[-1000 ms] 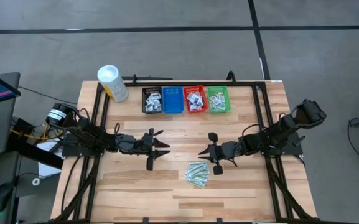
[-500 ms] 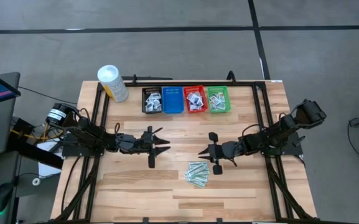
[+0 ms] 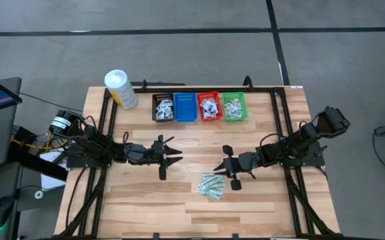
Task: Pick & Place First Aid Supplies
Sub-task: Put the green pad into the blue bin
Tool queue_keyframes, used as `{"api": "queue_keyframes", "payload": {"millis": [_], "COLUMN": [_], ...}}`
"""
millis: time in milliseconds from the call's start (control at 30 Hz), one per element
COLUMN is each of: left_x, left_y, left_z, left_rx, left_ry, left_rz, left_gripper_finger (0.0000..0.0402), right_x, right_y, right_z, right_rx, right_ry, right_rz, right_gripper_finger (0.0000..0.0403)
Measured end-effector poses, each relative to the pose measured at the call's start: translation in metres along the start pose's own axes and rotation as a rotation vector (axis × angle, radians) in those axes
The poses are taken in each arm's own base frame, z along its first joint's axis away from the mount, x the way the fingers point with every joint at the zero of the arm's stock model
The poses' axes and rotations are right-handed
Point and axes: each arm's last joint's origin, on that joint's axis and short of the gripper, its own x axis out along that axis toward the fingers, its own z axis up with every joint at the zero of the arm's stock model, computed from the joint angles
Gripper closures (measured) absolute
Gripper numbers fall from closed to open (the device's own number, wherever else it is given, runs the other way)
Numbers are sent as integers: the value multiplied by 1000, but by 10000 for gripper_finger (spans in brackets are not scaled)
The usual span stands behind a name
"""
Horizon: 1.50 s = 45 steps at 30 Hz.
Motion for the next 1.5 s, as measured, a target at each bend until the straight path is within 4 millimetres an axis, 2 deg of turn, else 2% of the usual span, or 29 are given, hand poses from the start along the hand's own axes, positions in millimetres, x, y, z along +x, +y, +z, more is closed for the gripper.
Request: {"api": "queue_keyframes", "payload": {"millis": [600, 800, 900, 1233, 1500], "left_x": [0, -2, -2, -1, -1], "left_y": [0, -9, -11, -7, -7], "left_z": [0, -2, -4, -5, -5], "left_rx": [-44, -67, -65, -59, -59], "left_ry": [-2, 77, 102, 91, 88], "left_rz": [-10, -328, -389, -259, -249], "left_gripper_finger": [289, 289, 289, 289, 289], "right_x": [0, 0, 0, -1, 3], "right_y": [0, 4, 3, 3, 2], "right_z": [-4, -5, -5, -10, -21], "right_rx": [-32, -54, -49, -23, -31], "right_ry": [39, 55, 54, 105, 189], "right_rz": [1, 133, 130, 125, 117], "right_gripper_finger": [349, 349, 349, 349, 349]}}
